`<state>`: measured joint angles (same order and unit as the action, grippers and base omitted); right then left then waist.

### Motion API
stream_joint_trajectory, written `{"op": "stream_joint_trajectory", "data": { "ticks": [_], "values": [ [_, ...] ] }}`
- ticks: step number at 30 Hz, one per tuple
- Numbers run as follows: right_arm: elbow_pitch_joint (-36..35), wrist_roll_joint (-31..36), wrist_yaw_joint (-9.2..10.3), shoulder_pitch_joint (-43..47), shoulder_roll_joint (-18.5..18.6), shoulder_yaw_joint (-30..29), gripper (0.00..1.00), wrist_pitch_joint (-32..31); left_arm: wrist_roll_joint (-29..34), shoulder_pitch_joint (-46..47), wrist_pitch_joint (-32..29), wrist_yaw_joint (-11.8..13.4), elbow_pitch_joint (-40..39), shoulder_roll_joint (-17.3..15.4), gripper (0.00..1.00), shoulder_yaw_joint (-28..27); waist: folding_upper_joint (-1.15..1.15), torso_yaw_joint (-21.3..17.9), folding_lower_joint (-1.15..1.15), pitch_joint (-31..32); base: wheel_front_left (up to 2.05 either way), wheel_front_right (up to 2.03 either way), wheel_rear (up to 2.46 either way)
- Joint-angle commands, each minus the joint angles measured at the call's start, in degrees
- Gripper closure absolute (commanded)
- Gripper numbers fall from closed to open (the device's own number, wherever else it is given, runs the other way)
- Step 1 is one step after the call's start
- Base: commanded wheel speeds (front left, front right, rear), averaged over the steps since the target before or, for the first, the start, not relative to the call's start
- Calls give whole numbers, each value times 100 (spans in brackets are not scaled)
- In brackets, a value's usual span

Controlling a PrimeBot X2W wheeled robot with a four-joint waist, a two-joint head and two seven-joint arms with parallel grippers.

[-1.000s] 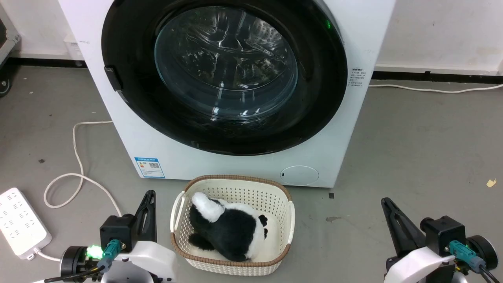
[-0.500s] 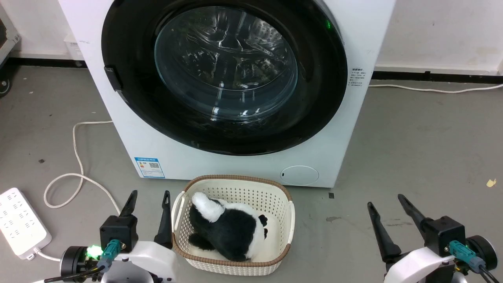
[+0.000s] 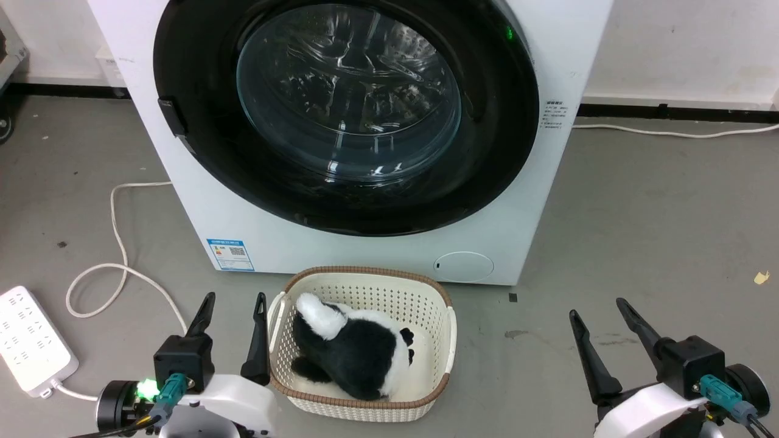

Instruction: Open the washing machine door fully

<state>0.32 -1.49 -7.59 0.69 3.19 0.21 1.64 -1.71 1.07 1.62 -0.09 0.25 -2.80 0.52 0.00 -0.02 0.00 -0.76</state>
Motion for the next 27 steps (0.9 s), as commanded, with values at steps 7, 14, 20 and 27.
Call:
{"op": "stream_joint_trajectory", "data": {
  "ticks": [7,14,20,27],
  "values": [
    [1,10,2,-72,63,41,0,127,-110,27,123,74,-38,-2,0,60,0,42,0,-176,0,0,0],
    [-59,24,2,-217,205,24,0,211,-192,113,207,134,-73,-2,0,160,0,120,0,-376,0,0,0],
    [-94,-77,3,-439,344,-19,0,282,-251,218,279,167,-112,-2,0,246,0,194,0,-590,0,0,0],
    [-56,-410,3,-852,545,-87,100,318,-336,332,363,253,-199,-3,0,351,0,291,0,-868,0,0,0]
  ]
}}
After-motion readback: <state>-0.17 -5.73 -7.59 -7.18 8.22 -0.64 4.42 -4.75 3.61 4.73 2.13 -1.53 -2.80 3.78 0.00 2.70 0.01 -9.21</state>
